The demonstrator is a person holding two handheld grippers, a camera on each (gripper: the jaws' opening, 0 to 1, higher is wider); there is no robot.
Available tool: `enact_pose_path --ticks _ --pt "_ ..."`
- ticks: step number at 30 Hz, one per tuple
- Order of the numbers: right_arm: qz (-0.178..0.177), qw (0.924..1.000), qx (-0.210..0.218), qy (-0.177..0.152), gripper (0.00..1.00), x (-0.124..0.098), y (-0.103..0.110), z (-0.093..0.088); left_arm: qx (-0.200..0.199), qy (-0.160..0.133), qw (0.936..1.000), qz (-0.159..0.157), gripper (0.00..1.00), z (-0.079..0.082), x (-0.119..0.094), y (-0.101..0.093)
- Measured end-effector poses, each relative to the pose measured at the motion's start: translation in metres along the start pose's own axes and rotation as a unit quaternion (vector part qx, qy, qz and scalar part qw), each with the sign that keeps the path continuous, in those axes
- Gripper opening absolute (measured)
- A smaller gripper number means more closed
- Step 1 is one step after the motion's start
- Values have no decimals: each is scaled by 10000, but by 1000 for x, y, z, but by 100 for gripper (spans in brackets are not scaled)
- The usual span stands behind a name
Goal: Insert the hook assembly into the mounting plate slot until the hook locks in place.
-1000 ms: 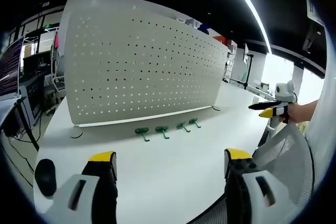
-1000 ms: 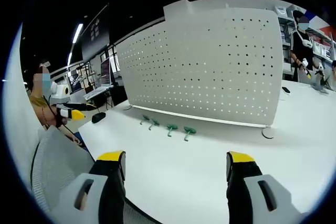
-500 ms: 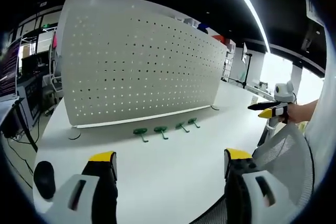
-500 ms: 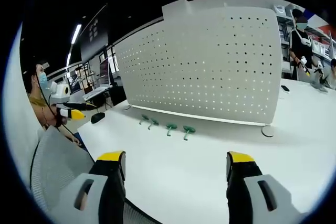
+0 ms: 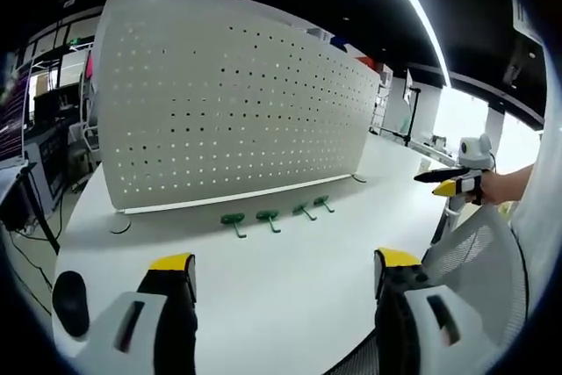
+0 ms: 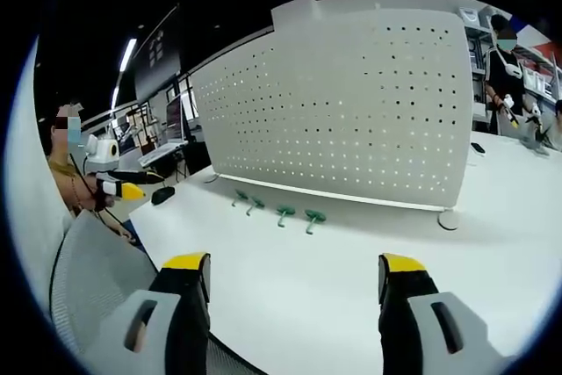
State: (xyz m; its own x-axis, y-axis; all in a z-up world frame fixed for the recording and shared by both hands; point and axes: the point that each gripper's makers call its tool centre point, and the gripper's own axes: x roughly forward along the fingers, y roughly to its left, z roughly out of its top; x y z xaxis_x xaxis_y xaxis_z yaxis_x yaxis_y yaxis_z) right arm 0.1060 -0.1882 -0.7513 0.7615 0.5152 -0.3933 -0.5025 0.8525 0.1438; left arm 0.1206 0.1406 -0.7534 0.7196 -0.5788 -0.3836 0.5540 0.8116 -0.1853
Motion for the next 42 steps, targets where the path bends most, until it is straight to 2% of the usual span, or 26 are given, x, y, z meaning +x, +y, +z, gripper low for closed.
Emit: enact_pose_path --ticks 5,15,24,29,42 --pt "30 10000 6 39 75 2 1 -1 -42 -19 10000 -86 86 4 3 1" --pt "51 10000 -20 38 76 4 2 1 309 174 9990 -262 87 9 18 8" --pt "41 10000 -19 54 75 3 5 3 653 430 9956 -513 87 8 31 13" --pt "36 9999 -71 68 75 3 5 3 945 613 9906 -770 87 4 38 9" --pt "-12 9999 -102 69 75 -1 7 3 1368 954 9804 -1049 87 1 54 10"
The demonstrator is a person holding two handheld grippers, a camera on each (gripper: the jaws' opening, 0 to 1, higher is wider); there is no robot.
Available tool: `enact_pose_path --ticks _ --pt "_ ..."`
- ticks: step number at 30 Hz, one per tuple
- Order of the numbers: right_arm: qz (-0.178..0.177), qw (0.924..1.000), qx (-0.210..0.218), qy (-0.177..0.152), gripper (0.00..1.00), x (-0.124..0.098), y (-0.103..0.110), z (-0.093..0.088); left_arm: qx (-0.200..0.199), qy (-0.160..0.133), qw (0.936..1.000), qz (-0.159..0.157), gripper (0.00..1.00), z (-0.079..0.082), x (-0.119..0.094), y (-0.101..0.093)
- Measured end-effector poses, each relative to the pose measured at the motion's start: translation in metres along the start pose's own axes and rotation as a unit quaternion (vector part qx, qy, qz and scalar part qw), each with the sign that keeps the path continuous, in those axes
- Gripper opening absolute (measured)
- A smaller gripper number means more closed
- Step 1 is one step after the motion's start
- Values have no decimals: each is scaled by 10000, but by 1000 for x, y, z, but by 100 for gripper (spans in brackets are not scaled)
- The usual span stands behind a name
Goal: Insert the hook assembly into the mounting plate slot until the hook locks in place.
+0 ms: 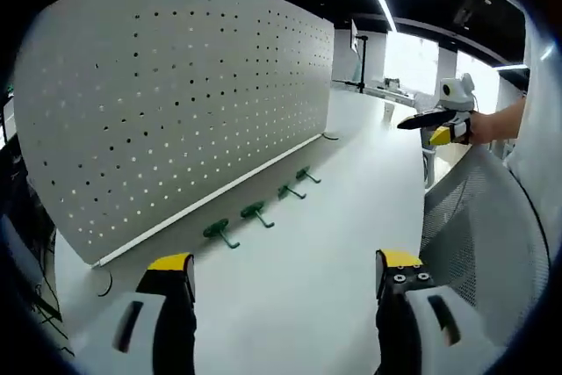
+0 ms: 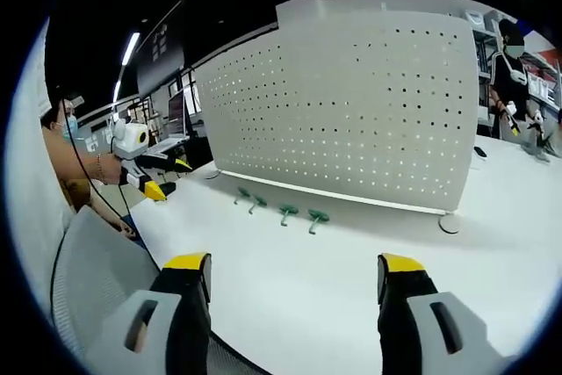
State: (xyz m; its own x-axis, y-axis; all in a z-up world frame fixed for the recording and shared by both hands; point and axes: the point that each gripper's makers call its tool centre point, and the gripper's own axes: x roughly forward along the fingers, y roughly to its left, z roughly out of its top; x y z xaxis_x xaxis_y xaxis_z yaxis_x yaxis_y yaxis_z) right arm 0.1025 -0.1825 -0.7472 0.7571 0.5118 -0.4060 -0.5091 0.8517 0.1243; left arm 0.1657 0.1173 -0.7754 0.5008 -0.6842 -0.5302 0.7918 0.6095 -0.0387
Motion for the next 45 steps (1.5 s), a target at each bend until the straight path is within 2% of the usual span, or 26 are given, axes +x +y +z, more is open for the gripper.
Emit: enact_pose_path --ticks 11,27,38,45 --pt "-41 10000 12 10 74 -1 0 -2 414 354 9983 -214 88 0 17 9" --pt "-49 10000 29 28 74 0 -2 -2 833 687 9930 -485 87 3 35 25" --pt "-26 10000 24 71 74 2 -3 -2 1164 964 9861 -692 87 5 48 37" --pt "-5 9999 18 100 74 4 -2 -2 1466 1214 9775 -912 86 3 58 42"
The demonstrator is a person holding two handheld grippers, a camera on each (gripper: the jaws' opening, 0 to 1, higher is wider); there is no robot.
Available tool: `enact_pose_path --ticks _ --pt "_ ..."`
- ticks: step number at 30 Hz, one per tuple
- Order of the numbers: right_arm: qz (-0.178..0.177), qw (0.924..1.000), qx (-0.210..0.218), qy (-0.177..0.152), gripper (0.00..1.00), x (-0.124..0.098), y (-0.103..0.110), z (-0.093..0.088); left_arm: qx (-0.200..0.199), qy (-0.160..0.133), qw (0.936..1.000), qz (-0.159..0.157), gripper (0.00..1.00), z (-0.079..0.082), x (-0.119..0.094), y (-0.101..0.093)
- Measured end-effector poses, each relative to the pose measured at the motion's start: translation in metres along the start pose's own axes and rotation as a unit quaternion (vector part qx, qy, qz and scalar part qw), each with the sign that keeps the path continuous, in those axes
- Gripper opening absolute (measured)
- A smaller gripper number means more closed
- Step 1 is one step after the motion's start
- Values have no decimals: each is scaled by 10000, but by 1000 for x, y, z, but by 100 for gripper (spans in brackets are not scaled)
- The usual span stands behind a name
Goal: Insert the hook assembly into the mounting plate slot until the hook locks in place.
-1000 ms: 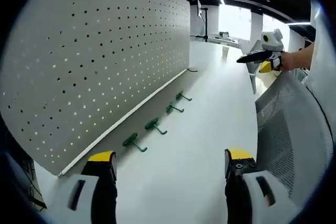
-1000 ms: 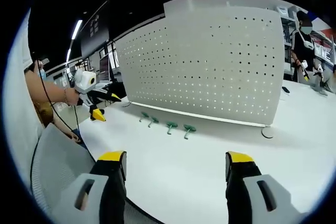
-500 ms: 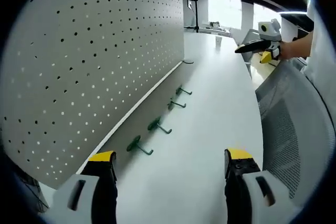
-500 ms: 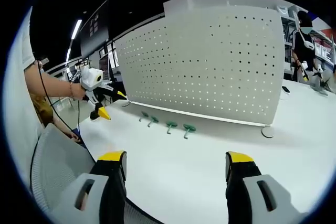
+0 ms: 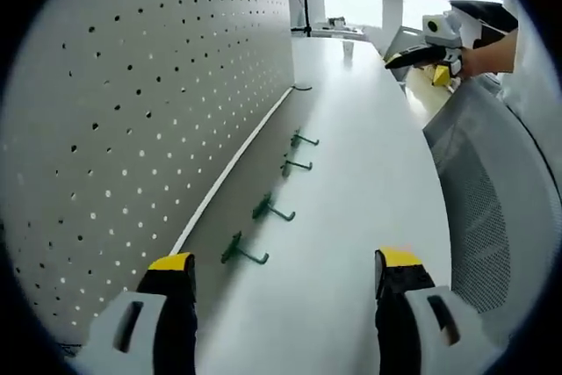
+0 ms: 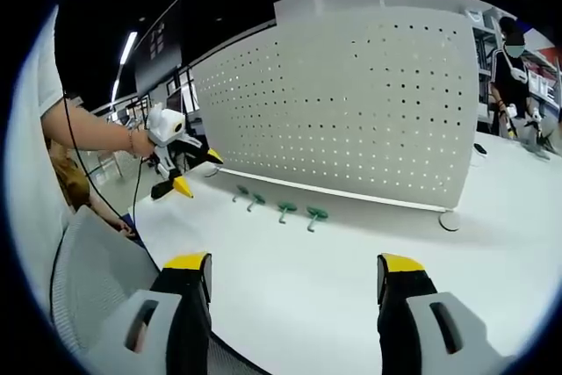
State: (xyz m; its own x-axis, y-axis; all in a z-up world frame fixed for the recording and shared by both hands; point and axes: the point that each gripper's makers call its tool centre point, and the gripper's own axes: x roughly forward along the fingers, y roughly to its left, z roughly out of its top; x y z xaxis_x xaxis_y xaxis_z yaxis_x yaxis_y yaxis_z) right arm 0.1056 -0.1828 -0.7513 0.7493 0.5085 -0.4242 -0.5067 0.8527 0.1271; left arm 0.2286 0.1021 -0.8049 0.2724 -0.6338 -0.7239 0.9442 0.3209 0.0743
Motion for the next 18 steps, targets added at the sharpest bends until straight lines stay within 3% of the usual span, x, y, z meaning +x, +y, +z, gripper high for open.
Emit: enact_pose_path --ticks 18 --pt "30 9999 -73 133 75 3 -2 -4 387 325 9980 -384 86 -5 19 10"
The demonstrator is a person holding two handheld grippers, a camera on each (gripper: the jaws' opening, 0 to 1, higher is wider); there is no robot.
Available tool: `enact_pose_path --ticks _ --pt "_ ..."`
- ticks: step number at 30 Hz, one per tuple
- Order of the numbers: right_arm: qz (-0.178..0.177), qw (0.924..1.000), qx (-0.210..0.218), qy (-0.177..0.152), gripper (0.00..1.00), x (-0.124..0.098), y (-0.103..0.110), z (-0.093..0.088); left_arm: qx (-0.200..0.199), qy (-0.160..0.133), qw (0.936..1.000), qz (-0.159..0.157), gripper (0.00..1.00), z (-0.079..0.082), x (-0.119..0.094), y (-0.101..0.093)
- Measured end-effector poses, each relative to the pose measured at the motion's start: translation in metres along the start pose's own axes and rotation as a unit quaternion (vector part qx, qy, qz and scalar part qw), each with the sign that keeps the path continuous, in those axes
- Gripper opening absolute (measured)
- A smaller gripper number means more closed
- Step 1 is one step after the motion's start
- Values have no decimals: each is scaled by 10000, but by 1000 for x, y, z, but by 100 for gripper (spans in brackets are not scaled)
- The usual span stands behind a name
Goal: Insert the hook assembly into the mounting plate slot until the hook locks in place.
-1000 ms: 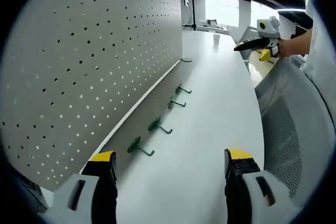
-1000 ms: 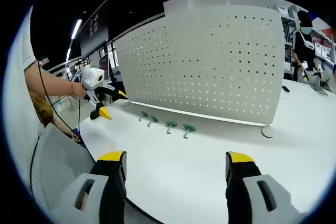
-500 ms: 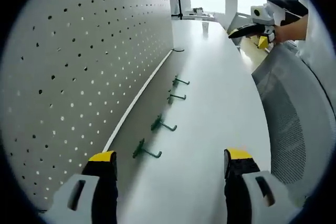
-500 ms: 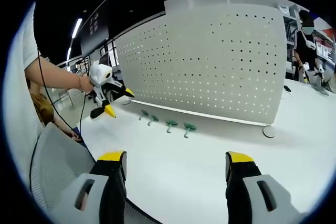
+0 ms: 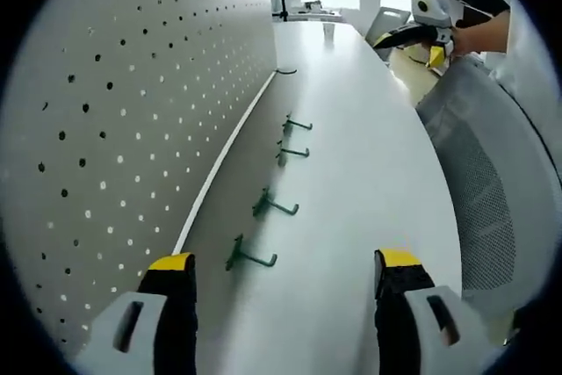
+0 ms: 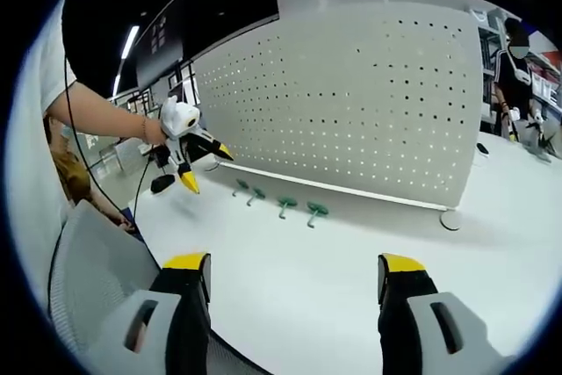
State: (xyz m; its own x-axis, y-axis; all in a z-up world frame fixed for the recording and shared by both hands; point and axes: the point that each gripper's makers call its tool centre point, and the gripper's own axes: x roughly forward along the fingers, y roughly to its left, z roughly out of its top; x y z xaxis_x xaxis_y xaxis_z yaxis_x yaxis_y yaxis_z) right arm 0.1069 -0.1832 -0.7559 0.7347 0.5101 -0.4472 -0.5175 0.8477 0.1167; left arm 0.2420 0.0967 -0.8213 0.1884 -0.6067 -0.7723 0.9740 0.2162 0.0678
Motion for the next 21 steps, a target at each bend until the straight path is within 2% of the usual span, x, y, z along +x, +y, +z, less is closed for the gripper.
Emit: enact_pose_path --ticks 9,12,21 --pt "39 10000 8 85 75 2 1 -5 152 131 9997 -155 86 -2 8 5" --pt "39 9999 33 100 75 2 0 -7 328 291 9987 -269 85 -7 12 4" --pt "39 9999 32 136 75 3 -1 -8 531 519 9964 -419 84 -16 19 14"
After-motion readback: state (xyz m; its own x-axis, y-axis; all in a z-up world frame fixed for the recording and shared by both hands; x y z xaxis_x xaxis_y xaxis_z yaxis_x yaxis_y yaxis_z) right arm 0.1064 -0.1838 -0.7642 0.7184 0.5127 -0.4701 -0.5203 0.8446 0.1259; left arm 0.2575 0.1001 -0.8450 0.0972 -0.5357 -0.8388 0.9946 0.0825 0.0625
